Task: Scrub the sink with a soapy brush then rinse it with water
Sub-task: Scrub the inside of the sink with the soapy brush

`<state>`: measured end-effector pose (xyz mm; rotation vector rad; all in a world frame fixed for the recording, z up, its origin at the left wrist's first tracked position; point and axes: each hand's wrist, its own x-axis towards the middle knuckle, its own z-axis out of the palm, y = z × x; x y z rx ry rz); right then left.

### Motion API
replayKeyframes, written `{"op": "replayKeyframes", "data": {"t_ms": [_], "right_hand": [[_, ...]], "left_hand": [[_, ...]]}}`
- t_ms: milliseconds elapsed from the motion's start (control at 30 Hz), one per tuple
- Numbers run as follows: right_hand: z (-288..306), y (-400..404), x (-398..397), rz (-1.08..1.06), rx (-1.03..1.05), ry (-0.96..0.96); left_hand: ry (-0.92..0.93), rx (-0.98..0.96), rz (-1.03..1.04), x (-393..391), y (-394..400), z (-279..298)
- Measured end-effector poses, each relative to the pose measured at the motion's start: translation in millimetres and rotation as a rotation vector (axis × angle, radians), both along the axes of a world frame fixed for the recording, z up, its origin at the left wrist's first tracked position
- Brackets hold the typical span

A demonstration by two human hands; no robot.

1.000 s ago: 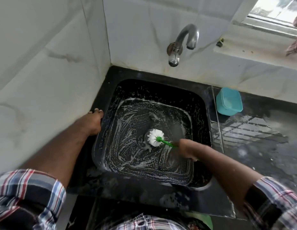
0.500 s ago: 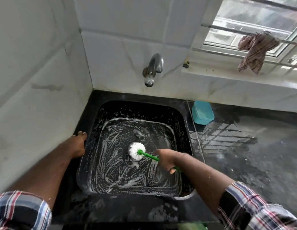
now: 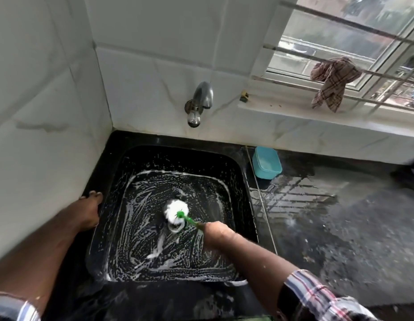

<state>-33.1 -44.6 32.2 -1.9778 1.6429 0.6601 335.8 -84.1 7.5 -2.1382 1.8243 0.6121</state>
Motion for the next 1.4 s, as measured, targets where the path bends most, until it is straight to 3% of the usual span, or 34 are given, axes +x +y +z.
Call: {"op": "replayKeyframes", "data": {"t_ms": [67, 200, 300, 400, 500, 600, 733, 833, 967, 1133, 1267, 1400], "right_hand": [[-11, 1, 2, -0.078, 0.021, 0.006], [-2, 21, -13, 0.128, 0.229, 0.075], [13, 0, -30, 0.204, 0.133, 0.124], [3, -15, -5, 0.074, 0.024, 0.080], [-11, 12, 17, 0.024, 0.124, -0.052], [15, 11, -25, -0.080, 0.198, -0.102], [6, -19, -24, -0.064, 0.045, 0.026], [-23, -2, 10, -0.032, 0.151, -0.042], [27, -11, -36, -0.101, 0.312, -0.105], [27, -32, -34, -0.155, 0.090, -0.162], [6, -15, -30, 0.002, -0.054, 0.091], [12, 44, -14, 0.247, 0.183, 0.067]], "left_hand": [[-0.004, 0.003, 0.005, -1, 1, 1], [0.007, 0.004, 0.012, -6, 5, 8], [0.006, -0.019, 0.008, -7, 7, 10], [0.004, -0.020, 0.011, -7, 8, 10], [0.007, -0.021, 0.014, -8, 8, 11], [0.011, -0.016, 0.021, -10, 8, 11], [0.003, -0.018, 0.020, -11, 7, 12], [-0.002, -0.023, 0.016, -11, 8, 14], [-0.001, -0.023, 0.017, -10, 8, 13], [0.010, -0.028, 0.021, -11, 8, 14], [0.017, -0.036, 0.023, -10, 9, 12], [0.003, -0.022, 0.022, -9, 8, 11]]}}
